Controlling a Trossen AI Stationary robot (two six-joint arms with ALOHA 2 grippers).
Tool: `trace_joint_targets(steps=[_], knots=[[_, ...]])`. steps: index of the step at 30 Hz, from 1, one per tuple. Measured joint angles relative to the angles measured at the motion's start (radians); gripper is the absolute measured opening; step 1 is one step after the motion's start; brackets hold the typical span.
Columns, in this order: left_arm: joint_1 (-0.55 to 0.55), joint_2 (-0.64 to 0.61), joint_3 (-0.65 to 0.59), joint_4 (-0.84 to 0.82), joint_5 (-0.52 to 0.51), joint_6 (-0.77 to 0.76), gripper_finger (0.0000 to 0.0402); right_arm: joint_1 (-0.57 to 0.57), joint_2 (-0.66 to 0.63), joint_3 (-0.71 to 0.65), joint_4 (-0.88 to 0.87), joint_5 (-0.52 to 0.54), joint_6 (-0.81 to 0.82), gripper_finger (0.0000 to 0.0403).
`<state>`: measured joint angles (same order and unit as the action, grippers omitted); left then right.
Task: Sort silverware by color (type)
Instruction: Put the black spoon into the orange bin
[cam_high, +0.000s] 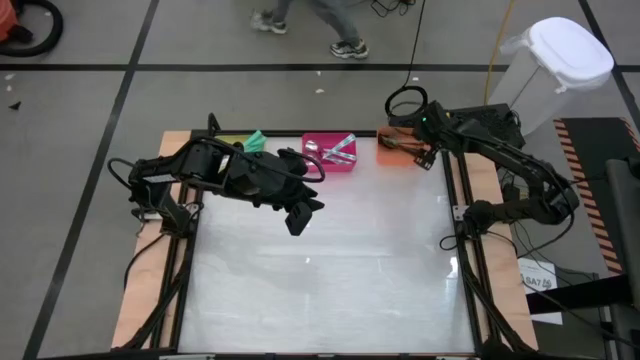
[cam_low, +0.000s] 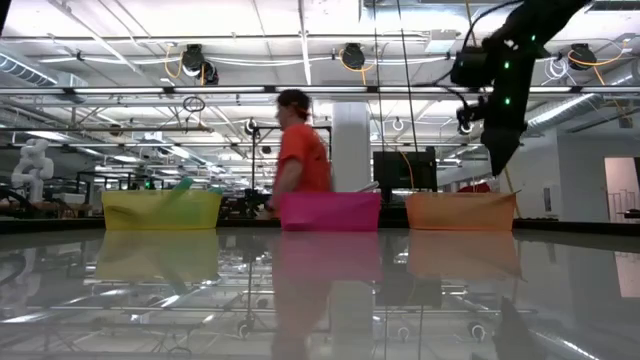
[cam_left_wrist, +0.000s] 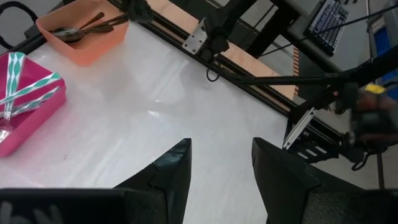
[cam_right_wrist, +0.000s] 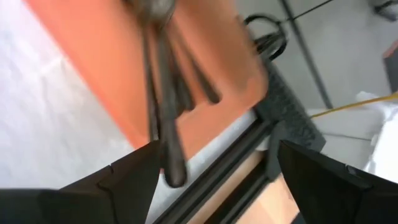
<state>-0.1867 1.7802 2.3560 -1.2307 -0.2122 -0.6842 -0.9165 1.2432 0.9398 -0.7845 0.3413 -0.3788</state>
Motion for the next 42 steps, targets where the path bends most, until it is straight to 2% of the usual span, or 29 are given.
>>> trace_joint_targets(steps=[4,6,10,13,18,22,25,28,33,42], knots=[[0.000,0.000,0.000,0.000,-0.005,0.005,0.0168,0.000,-0.068,0.083,-0.072,-0.005,0.053,0.0313],[0.000,0.000,0.000,0.000,-0.011,0.005,0.0168,0.000,-0.099,0.114,-0.127,-0.044,0.113,0.0309],[0.000,0.000,0.000,0.000,-0.026,0.022,0.0168,0.000,-0.130,0.128,-0.251,-0.081,0.217,0.0275],[0.000,0.000,0.000,0.000,-0.026,0.044,0.0168,0.004,-0.116,0.119,-0.263,-0.048,0.208,0.0228],[0.002,0.000,0.000,0.000,-0.028,0.064,0.0168,0.017,-0.040,0.117,-0.290,0.023,0.205,0.0127],[0.002,0.000,0.000,0.000,-0.027,0.069,0.0168,0.017,0.041,0.117,-0.347,0.027,0.185,0.0053],[0.002,0.000,0.000,0.000,-0.026,0.069,0.0168,0.009,0.100,0.117,-0.384,0.017,0.168,0.0012],[0.002,0.000,0.000,0.000,-0.026,0.068,0.0168,-0.006,0.159,0.117,-0.402,-0.025,0.157,0.0007],[0.002,0.000,0.000,0.000,-0.025,0.055,0.0168,-0.017,0.231,0.117,-0.405,-0.029,0.149,0.0014],[-0.005,0.000,0.000,0.000,-0.023,0.051,0.0168,-0.021,0.298,0.117,-0.301,-0.027,0.130,0.0007]])
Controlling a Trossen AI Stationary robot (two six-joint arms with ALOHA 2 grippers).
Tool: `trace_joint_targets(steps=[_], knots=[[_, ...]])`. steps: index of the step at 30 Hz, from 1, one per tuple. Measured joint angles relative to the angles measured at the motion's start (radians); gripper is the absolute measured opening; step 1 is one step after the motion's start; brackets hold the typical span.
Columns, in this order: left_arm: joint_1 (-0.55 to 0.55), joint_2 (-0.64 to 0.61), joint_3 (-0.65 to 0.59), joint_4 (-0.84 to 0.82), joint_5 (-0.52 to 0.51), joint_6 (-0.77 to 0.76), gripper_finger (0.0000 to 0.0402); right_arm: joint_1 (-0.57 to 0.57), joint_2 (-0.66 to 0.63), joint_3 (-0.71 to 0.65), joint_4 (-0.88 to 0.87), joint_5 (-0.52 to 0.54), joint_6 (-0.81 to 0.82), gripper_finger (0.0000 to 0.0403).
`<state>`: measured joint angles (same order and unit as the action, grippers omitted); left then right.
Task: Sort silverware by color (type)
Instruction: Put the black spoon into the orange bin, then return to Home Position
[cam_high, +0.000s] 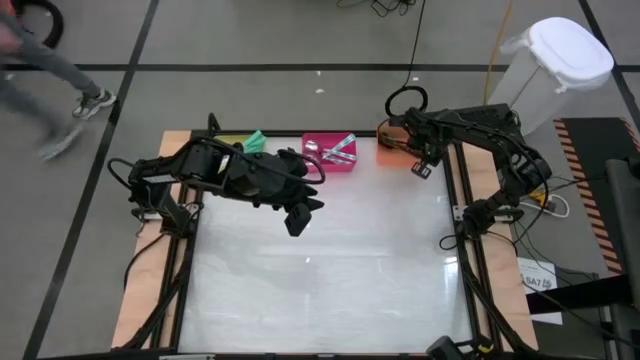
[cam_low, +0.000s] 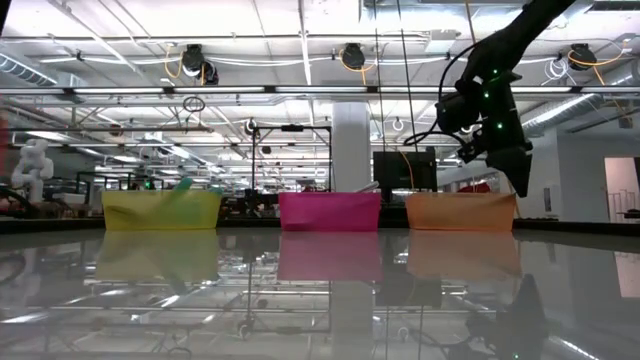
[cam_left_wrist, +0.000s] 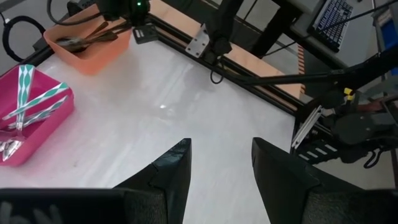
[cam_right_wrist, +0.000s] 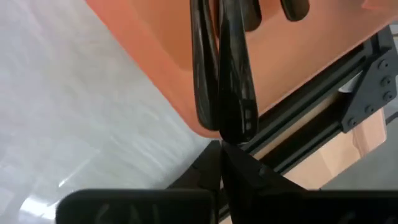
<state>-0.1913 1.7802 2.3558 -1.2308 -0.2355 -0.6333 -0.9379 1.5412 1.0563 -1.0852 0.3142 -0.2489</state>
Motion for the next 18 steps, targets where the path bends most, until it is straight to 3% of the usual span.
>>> trace_joint_targets(steps=[11,18], knots=[[0.002,0.000,0.000,-0.001,0.003,0.008,0.0168,-0.001,0.001,0.000,0.043,0.001,-0.003,0.0006],[0.008,0.000,0.000,-0.010,-0.012,0.016,0.0168,0.000,-0.056,0.000,-0.053,-0.048,0.008,0.0006]])
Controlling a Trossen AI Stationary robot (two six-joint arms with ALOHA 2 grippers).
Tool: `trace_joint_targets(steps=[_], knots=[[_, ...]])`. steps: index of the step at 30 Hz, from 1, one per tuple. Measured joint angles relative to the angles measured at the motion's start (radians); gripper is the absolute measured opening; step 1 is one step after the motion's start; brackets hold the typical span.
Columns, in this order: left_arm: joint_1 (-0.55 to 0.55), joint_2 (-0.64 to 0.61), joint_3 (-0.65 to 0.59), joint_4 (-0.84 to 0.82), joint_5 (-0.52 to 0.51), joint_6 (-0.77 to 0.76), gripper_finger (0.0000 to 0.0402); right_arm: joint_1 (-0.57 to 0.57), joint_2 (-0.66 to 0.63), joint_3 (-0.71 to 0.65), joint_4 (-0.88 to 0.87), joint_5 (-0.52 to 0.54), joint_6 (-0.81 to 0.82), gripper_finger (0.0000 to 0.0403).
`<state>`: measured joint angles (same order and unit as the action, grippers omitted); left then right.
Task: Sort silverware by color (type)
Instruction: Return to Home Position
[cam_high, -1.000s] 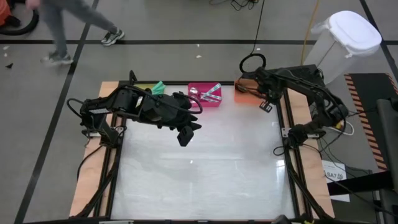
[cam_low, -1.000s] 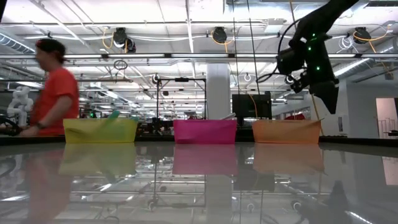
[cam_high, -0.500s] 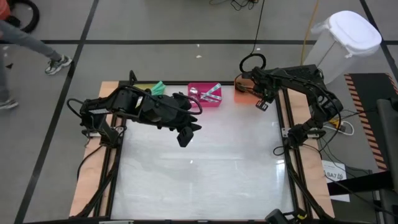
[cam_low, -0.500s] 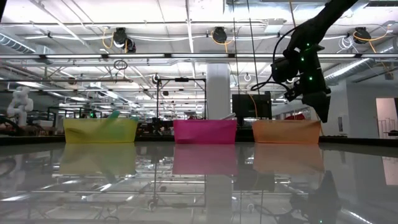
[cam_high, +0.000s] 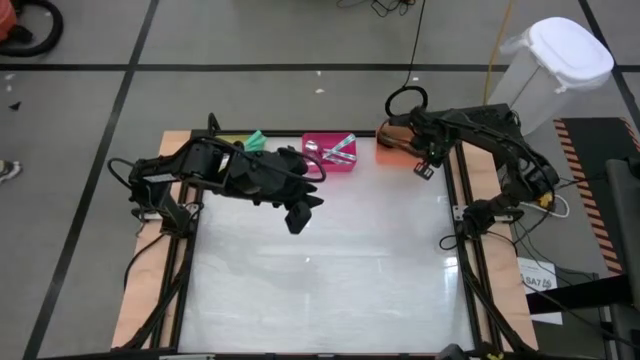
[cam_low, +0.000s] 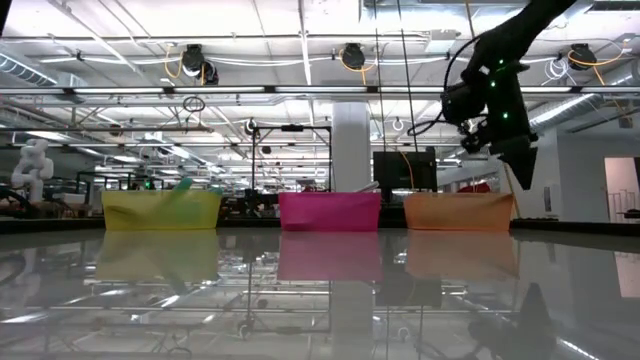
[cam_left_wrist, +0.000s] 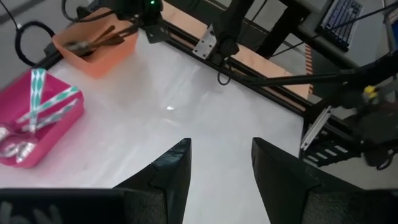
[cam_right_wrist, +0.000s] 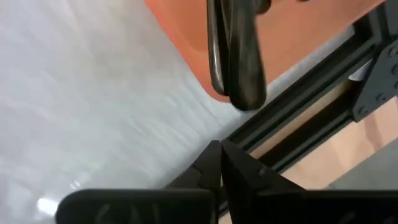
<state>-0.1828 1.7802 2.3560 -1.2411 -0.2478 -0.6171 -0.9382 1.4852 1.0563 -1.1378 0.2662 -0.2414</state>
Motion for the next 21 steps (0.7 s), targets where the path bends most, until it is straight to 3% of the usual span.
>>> trace_joint_targets(steps=[5,8,11,13,16,21], knots=[[0.000,0.000,0.000,0.008,-0.015,0.091,0.0168,0.000,-0.137,0.000,-0.042,-0.081,0.036,0.0006],[0.003,0.000,0.000,0.016,-0.090,0.189,0.0168,0.000,-0.249,0.000,-0.039,-0.271,0.050,0.0006],[0.009,0.000,0.000,0.024,-0.196,0.161,0.0168,0.005,-0.363,0.000,0.008,-0.510,0.050,0.0006],[0.021,0.000,0.000,0.038,-0.198,0.146,0.0161,0.007,-0.434,0.000,0.064,-0.633,0.049,0.0006],[0.042,0.000,0.000,0.039,-0.128,0.190,0.0125,0.018,-0.525,0.000,0.151,-0.769,0.041,0.0004],[0.070,0.000,0.000,0.011,-0.059,0.321,0.0034,0.043,-0.626,0.000,0.280,-0.880,0.041,0.0002]])
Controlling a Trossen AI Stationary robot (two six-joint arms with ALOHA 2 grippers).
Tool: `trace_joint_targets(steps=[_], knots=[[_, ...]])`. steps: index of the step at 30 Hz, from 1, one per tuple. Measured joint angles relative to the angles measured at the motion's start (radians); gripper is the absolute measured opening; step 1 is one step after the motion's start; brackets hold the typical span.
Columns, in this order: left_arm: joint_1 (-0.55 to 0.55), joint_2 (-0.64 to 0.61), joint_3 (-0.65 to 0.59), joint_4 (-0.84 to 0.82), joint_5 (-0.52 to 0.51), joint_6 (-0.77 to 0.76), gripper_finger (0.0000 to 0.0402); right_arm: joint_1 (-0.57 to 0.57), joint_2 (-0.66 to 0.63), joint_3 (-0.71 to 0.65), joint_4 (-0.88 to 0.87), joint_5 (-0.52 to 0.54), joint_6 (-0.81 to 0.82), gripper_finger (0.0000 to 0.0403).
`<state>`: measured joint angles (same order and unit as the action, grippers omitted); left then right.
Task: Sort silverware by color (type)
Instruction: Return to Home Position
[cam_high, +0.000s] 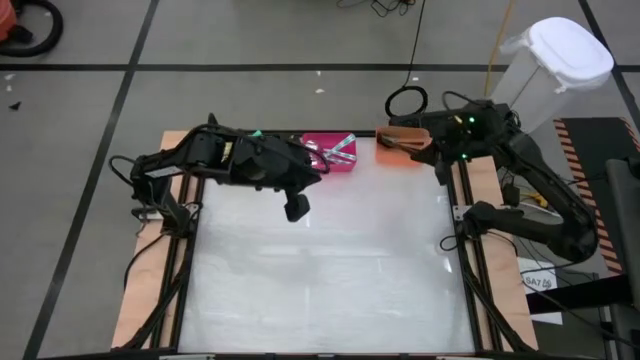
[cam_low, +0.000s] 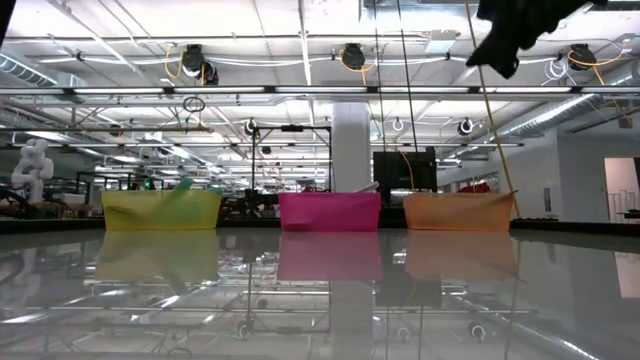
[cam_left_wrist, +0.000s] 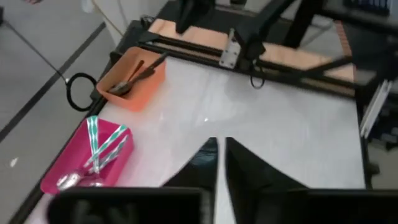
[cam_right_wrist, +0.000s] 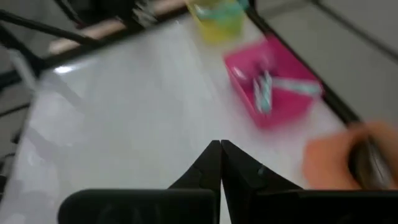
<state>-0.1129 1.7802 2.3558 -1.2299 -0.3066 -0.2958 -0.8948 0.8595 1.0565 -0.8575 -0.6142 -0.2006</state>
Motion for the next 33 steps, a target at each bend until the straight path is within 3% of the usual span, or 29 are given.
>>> trace_joint_targets(steps=[3,9,14,22,27,33], knots=[[0.044,0.000,0.000,-0.014,0.084,0.071,0.0006,0.024,-0.047,0.000,0.065,-0.052,0.011,0.0001],[0.155,-0.051,0.000,-0.078,0.203,0.179,0.0002,0.088,-0.114,0.000,0.240,-0.063,0.155,0.0001],[0.270,-0.082,-0.002,-0.117,0.318,0.274,0.0001,0.159,-0.143,0.000,0.362,0.056,0.264,0.0001],[0.400,-0.086,-0.002,-0.145,0.498,0.372,0.0001,0.265,-0.141,-0.021,0.409,0.224,0.241,0.0000],[0.399,-0.088,-0.001,-0.126,0.499,0.326,0.0000,0.298,-0.146,-0.029,0.428,0.223,0.237,0.0000],[0.327,-0.088,-0.001,-0.247,0.353,0.223,0.0000,0.309,-0.168,-0.030,0.429,0.202,0.165,0.0000]])
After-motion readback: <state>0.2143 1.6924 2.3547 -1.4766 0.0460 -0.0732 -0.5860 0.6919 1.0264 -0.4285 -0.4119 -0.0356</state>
